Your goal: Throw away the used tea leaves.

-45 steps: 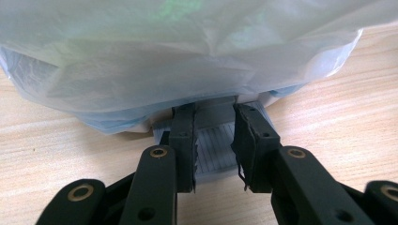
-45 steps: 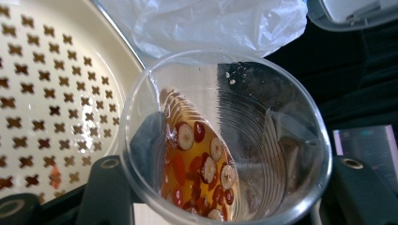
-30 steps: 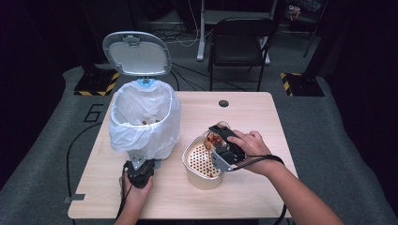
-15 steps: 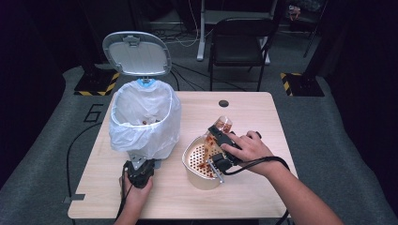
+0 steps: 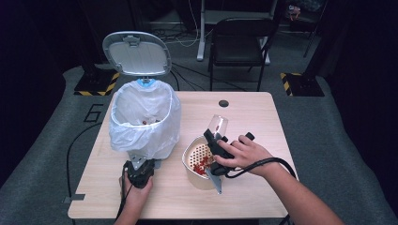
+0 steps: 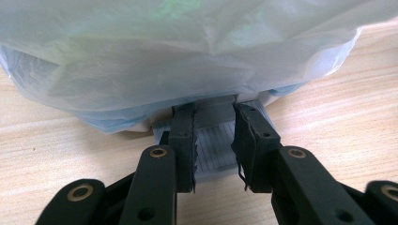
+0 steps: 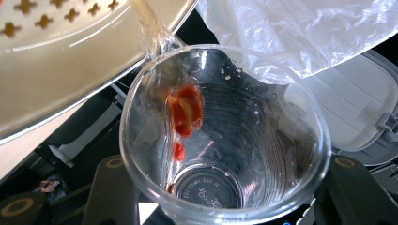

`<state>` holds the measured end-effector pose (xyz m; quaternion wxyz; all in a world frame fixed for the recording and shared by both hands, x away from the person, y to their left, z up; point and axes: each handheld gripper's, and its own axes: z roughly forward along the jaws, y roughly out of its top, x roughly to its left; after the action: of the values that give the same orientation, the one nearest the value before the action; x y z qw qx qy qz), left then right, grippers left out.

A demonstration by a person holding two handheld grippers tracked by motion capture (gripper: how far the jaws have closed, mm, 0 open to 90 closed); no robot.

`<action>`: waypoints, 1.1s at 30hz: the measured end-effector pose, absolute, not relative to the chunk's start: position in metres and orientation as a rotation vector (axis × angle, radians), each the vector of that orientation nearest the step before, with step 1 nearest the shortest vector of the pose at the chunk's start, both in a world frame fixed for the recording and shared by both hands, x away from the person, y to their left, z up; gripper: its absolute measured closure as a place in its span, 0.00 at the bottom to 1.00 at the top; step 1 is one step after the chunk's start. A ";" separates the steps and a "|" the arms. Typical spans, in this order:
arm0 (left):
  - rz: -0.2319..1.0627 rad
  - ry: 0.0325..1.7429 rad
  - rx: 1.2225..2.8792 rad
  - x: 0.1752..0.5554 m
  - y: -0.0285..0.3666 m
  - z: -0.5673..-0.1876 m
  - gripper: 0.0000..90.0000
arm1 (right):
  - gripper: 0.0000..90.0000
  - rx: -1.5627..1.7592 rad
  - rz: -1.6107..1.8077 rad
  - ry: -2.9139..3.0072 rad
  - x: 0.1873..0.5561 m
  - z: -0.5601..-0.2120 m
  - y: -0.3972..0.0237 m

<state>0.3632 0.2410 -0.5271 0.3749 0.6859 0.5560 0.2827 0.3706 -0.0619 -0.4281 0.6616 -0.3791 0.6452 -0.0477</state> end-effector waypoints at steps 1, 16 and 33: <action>0.724 1.423 1.755 0.363 0.241 -0.527 0.77 | 0.49 -0.860 -0.139 1.443 0.371 -0.427 -0.063; 0.723 1.423 1.756 0.363 0.241 -0.527 0.77 | 0.49 -0.896 -0.164 1.385 0.371 -0.427 -0.064; 0.723 1.423 1.756 0.363 0.241 -0.527 0.77 | 0.48 -0.902 -0.169 1.373 0.370 -0.426 -0.063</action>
<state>0.3632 0.2411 -0.5270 0.3748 0.6861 0.5559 0.2825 0.3699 -0.0633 -0.4261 0.6781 -0.4014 0.6111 -0.0750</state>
